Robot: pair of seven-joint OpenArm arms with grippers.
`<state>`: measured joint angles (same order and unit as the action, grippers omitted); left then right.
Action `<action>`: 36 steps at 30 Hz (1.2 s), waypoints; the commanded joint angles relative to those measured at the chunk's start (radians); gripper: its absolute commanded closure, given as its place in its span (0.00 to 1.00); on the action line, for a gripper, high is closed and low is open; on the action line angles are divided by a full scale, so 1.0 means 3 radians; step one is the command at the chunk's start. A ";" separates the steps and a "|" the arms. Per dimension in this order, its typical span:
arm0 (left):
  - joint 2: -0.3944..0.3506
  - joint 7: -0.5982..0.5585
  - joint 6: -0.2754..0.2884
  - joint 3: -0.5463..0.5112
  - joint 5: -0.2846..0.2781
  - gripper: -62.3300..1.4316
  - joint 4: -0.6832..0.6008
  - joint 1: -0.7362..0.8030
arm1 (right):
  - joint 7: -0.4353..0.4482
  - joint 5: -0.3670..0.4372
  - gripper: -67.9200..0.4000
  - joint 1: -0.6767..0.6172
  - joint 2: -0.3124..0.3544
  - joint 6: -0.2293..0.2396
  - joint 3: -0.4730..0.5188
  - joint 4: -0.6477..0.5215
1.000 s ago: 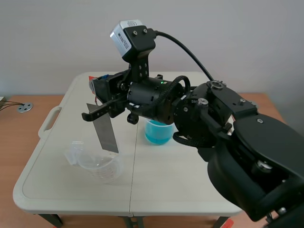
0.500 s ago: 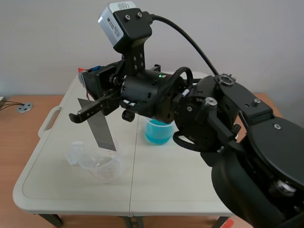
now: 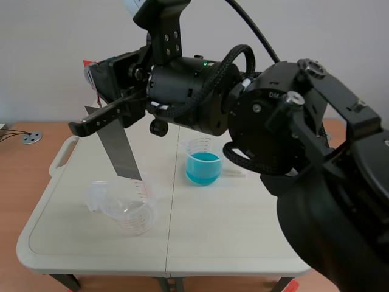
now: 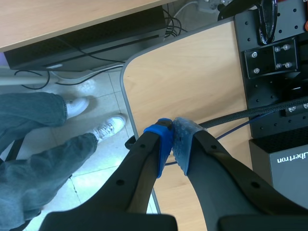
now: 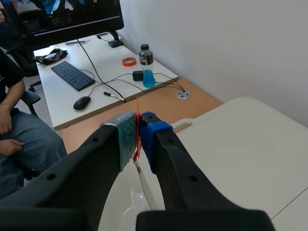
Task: Hold the metal plate by the orange handle, dip it into the blue solution, take it out and point at it, then put the plate back in the beaker on the left.
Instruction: 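Lift the metal plate out of the left beaker, then move the plate over the blue solution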
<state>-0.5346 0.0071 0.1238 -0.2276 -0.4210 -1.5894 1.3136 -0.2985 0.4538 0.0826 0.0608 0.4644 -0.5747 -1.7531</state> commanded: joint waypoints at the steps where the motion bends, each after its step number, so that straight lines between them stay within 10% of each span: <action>1: 0.0006 -0.0033 0.0005 0.0013 -0.0019 0.95 -0.0053 0.0010 | 0.0009 0.0090 0.97 0.0038 -0.0008 -0.0001 -0.0006 -0.0113; 36: -0.0554 -0.0237 0.0014 0.0010 -0.0020 0.95 -0.0685 -0.0858 | -0.0350 0.1275 0.97 0.0137 0.0623 -0.0079 0.0984 -0.0444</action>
<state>-0.6991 -0.0528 0.1261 -0.2276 -0.4210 -1.7771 1.0657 -0.4248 0.8139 0.0910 0.2363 0.4500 -0.2752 -1.8637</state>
